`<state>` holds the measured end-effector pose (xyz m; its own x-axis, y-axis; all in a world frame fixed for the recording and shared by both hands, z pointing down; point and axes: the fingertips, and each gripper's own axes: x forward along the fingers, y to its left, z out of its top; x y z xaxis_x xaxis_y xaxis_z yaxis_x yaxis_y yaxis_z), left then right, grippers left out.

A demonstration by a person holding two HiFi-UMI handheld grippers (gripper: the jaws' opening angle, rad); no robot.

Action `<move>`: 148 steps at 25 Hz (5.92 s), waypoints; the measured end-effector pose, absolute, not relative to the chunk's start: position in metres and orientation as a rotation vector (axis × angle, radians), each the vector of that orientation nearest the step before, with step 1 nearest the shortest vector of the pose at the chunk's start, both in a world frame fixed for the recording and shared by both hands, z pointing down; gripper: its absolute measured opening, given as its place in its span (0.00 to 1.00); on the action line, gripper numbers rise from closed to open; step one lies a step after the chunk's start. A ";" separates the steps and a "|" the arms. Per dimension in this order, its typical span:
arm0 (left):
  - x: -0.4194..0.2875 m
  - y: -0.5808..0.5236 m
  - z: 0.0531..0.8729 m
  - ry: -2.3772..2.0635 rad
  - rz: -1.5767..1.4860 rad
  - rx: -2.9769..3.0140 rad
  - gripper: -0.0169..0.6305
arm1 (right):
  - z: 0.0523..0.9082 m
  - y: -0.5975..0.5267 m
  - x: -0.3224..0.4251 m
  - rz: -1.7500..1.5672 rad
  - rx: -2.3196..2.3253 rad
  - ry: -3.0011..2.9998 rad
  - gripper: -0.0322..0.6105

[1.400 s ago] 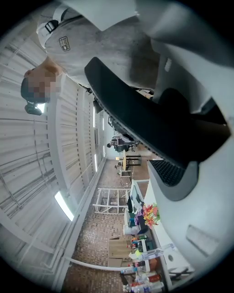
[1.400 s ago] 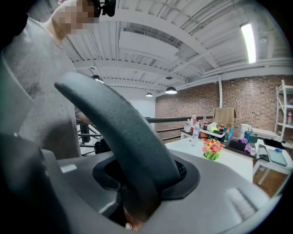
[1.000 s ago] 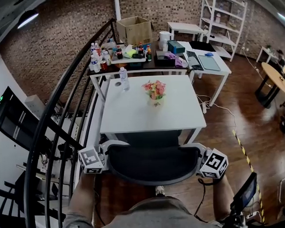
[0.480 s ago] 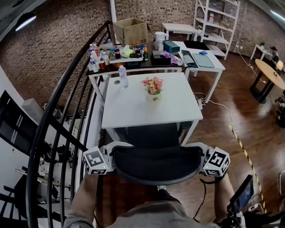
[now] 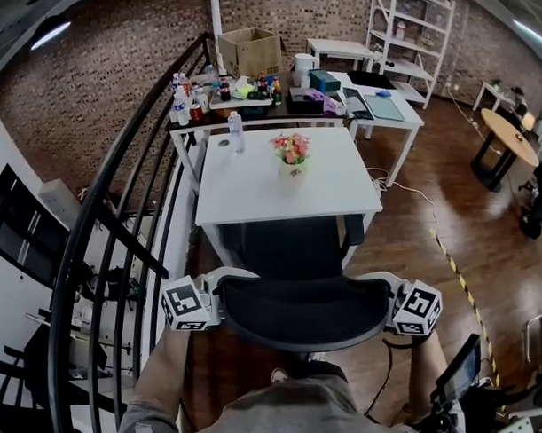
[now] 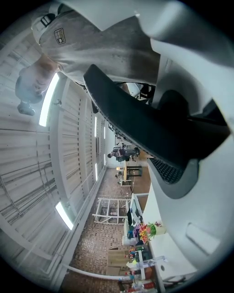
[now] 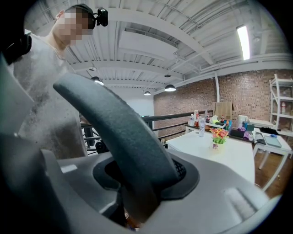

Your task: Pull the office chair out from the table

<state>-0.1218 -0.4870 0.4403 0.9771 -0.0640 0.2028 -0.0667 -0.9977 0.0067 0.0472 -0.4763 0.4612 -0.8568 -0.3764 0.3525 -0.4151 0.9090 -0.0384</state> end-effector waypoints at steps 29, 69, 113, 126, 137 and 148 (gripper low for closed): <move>-0.088 -0.300 0.439 -0.332 0.296 3.072 0.35 | 0.468 -0.294 0.080 0.105 0.382 -2.755 0.30; -0.132 -0.086 0.447 -0.318 0.270 3.098 0.34 | 0.479 -0.069 0.037 0.209 0.433 -2.753 0.29; -0.195 0.139 0.480 -1.133 -0.107 2.810 0.17 | 0.492 0.102 0.091 0.153 1.265 -2.604 0.47; -0.114 0.193 0.495 -0.772 -0.063 2.868 0.03 | 0.511 0.187 0.022 0.270 1.046 -2.705 0.06; -0.042 0.260 0.484 -0.766 -0.057 2.869 0.03 | 0.511 0.263 0.037 0.197 0.746 -2.789 0.06; -0.009 0.332 0.489 -0.827 -0.034 2.810 0.03 | 0.521 0.328 0.047 0.220 0.540 -2.808 0.06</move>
